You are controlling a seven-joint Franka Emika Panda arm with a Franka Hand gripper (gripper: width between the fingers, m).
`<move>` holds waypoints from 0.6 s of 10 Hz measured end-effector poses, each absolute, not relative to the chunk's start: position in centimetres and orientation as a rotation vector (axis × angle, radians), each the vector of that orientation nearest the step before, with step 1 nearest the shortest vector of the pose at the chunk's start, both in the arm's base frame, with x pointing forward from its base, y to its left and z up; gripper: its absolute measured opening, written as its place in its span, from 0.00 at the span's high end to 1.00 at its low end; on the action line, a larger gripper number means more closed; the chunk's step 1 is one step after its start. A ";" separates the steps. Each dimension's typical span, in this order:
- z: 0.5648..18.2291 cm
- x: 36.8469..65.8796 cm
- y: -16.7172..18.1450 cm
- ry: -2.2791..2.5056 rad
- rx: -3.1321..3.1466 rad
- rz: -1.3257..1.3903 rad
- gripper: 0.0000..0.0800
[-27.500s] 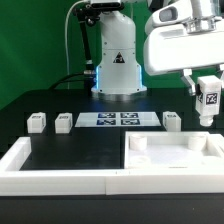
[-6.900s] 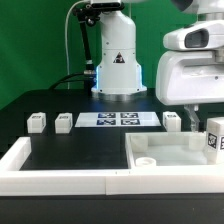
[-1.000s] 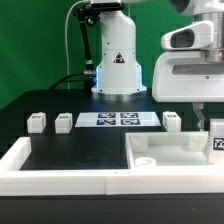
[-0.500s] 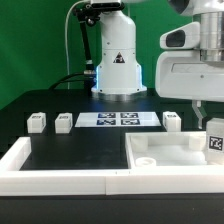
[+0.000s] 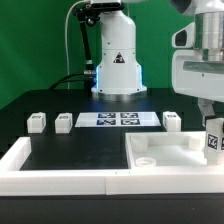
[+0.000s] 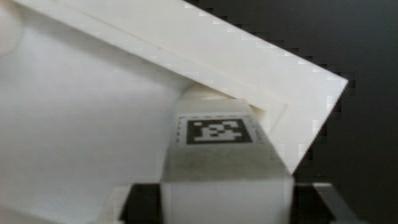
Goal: Assemble square table
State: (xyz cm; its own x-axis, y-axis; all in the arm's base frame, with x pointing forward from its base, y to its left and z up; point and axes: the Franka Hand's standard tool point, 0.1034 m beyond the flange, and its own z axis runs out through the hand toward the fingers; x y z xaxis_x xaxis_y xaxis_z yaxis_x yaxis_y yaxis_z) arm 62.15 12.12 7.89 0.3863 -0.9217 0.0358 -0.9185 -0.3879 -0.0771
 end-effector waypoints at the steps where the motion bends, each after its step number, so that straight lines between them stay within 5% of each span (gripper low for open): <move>1: 7.9 62.1 12.1 1.773 -2.535 -0.110 0.63; 6: 7.9 62.1 12.1 2.167 -2.182 -0.084 0.63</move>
Offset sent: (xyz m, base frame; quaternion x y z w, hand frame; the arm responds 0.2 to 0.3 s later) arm -0.0041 0.0008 -0.0023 -0.0065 0.0055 0.2357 0.9718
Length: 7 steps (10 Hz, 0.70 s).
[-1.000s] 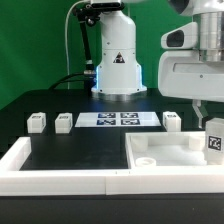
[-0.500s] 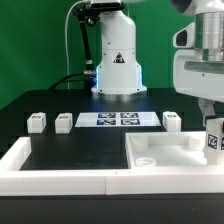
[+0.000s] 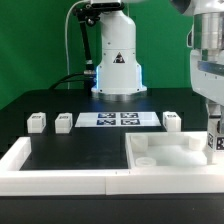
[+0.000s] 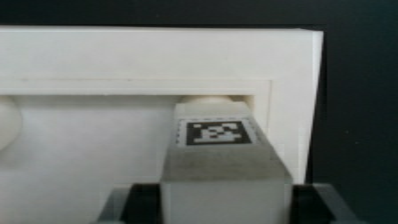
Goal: Assemble square table
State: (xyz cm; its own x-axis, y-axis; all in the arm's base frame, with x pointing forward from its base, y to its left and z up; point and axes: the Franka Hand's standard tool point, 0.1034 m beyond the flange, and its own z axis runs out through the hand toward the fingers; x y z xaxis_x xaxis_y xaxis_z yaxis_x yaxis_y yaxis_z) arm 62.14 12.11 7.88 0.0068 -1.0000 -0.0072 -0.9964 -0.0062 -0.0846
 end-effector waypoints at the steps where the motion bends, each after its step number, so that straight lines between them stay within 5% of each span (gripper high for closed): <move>1: 7.9 62.1 12.1 2.150 -2.200 -0.085 0.63; 2: 7.9 62.2 12.0 2.107 -2.241 -0.087 0.54; 3: 7.9 62.3 11.7 2.089 -2.251 -0.083 0.32; 7: 7.8 62.2 11.7 1.713 -2.562 -0.098 0.19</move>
Offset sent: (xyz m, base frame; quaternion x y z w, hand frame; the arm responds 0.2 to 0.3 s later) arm 0.0004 -0.0013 0.0003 0.0038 -0.0106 -0.0217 0.9997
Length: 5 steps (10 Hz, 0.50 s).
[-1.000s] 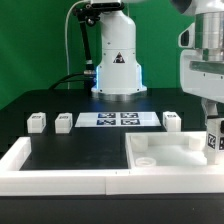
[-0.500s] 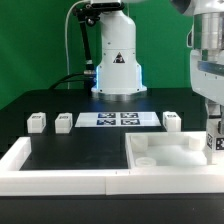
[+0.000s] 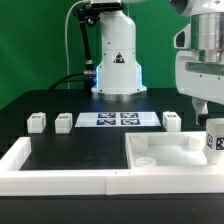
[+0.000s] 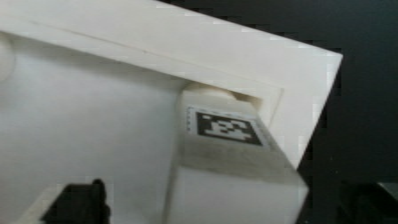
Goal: Assemble square table
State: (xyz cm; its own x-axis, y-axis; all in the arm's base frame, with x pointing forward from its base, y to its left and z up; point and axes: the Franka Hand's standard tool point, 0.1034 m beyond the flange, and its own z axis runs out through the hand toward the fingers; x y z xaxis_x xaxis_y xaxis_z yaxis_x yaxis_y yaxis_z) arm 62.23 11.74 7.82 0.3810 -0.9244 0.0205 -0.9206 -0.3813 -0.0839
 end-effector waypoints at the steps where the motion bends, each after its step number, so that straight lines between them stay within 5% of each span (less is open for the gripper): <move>1: 7.8 62.2 11.7 1.605 -2.634 -0.102 0.19; 5: 7.8 62.4 11.3 1.112 -2.891 -0.119 0.19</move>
Offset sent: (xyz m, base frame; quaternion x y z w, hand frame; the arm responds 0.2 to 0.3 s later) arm 0.0037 0.0014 0.0019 0.0060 -0.0138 -0.2253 0.9742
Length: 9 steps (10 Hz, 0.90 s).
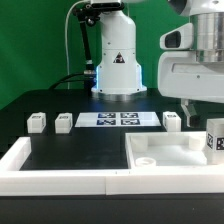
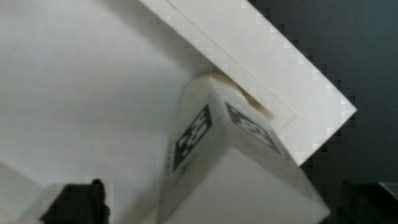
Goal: Assemble square table
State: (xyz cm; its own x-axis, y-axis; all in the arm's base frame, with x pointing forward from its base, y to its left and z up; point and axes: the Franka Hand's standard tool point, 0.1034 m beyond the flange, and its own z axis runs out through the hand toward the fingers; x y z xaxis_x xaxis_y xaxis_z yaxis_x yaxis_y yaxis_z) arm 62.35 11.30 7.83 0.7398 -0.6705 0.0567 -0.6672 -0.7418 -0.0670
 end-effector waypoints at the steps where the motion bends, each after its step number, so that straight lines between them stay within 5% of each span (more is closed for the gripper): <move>1: 7.8 62.4 11.3 0.991 -2.937 -0.122 0.19; 9: 7.8 62.3 11.5 0.209 -3.116 -0.134 0.19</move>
Offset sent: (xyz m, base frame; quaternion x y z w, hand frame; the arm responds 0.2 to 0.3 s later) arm 0.0036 0.0101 -0.0005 0.0017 -0.0006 -0.1931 0.9812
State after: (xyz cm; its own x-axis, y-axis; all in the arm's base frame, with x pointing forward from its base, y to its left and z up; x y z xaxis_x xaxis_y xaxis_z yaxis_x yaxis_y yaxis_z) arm 62.34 11.49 7.82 0.9874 -0.1339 0.0847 -0.1326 -0.9909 -0.0213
